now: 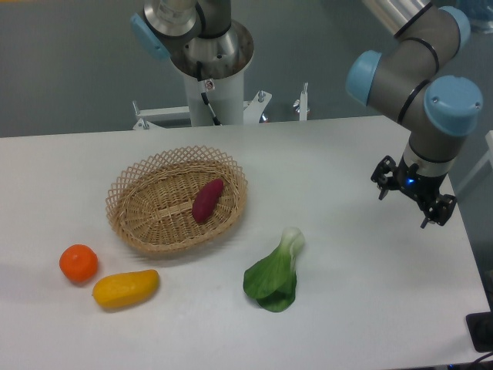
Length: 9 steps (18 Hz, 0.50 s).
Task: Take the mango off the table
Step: 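Move the open gripper over the basket toward the yellow mango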
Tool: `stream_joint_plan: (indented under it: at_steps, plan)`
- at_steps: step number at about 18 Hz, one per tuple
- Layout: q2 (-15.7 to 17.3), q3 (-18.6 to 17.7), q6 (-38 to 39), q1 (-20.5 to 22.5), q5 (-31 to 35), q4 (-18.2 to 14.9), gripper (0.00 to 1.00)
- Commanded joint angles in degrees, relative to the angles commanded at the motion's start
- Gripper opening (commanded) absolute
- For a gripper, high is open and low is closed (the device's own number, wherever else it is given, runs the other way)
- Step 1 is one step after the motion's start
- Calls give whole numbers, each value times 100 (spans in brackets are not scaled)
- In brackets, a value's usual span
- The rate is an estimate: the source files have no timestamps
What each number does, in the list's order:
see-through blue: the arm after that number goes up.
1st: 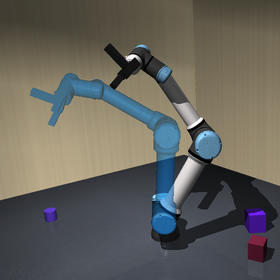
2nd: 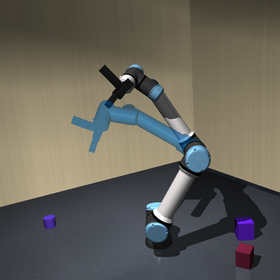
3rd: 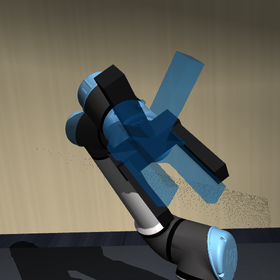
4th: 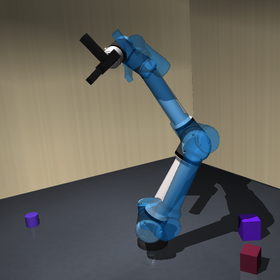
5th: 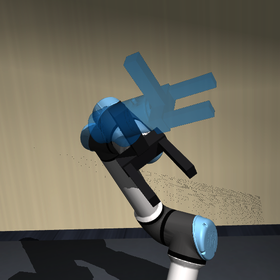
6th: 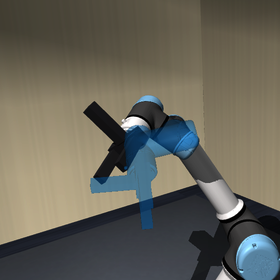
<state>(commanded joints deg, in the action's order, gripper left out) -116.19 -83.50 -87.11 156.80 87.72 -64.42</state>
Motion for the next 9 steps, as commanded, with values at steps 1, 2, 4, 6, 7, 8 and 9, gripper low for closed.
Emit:
stream_joint_plan:
  at_steps: [1, 2, 4, 6, 7, 8, 9]
  plan:
    - [-17, 0, 140, -88, 0, 0, 100]
    - [-35, 0, 325, -184, 8, 0, 100]
    - [-44, -35, 607, -334, 17, -17, 100]
    - [-53, -96, 835, -483, 0, -9, 100]
    - [-62, -97, 1045, -562, 0, -9, 100]
    - [-70, -97, 1230, -624, -18, 0, 100]
    - [-88, -71, 1336, -686, -53, 9, 100]
